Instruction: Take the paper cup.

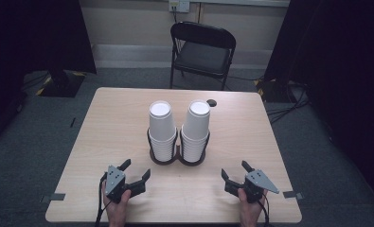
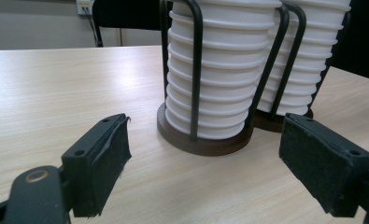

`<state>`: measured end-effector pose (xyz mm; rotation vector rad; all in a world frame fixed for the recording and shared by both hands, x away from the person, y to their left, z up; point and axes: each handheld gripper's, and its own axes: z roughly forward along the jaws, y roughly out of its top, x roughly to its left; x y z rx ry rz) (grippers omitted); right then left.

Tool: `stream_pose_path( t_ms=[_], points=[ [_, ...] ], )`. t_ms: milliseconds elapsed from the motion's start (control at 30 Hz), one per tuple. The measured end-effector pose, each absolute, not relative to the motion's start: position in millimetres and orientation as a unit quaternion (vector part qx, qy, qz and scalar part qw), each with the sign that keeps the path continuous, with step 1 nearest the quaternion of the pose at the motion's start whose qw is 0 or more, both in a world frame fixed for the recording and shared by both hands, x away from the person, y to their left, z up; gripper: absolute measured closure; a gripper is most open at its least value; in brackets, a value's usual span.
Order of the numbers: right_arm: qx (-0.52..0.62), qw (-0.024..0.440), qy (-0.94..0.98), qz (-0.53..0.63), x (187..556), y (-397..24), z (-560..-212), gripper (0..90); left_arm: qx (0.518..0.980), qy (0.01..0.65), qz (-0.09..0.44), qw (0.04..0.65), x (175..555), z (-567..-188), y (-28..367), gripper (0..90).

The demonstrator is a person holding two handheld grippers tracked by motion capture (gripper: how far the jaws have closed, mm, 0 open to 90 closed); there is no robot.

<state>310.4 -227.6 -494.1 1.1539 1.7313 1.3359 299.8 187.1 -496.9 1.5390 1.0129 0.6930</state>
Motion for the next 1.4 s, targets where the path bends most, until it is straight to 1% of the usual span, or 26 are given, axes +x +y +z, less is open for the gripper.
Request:
stream_pose_path(
  t_ms=[267,600,700,900,1100,1400],
  points=[
    [0.439,0.326,0.663,0.512,310.6,-227.5,-494.1,13.6,0.654,0.431,0.295,0.548,299.6,-496.6,186.1,15.6],
    [0.441,0.321,0.666,0.509,311.2,-226.7,-493.9,13.8,0.655,0.433,0.277,0.554,295.9,-493.3,182.8,16.0],
    [0.442,0.32,0.668,0.506,311.3,-226.5,-493.8,13.9,0.665,0.428,0.275,0.546,293.9,-490.5,178.3,16.0],
    [0.444,0.317,0.669,0.505,312.4,-226.5,-493.8,13.9,0.668,0.42,0.254,0.56,292.5,-484.1,175.1,16.0],
    [0.446,0.314,0.669,0.505,312.7,-226.8,-493.7,14.0,0.673,0.412,0.253,0.56,292.2,-477.8,170.3,16.0],
    [0.444,0.307,0.672,0.506,313.9,-227.0,-493.7,14.5,0.681,0.393,0.238,0.57,292.3,-466.9,161.0,16.7]
  ],
)
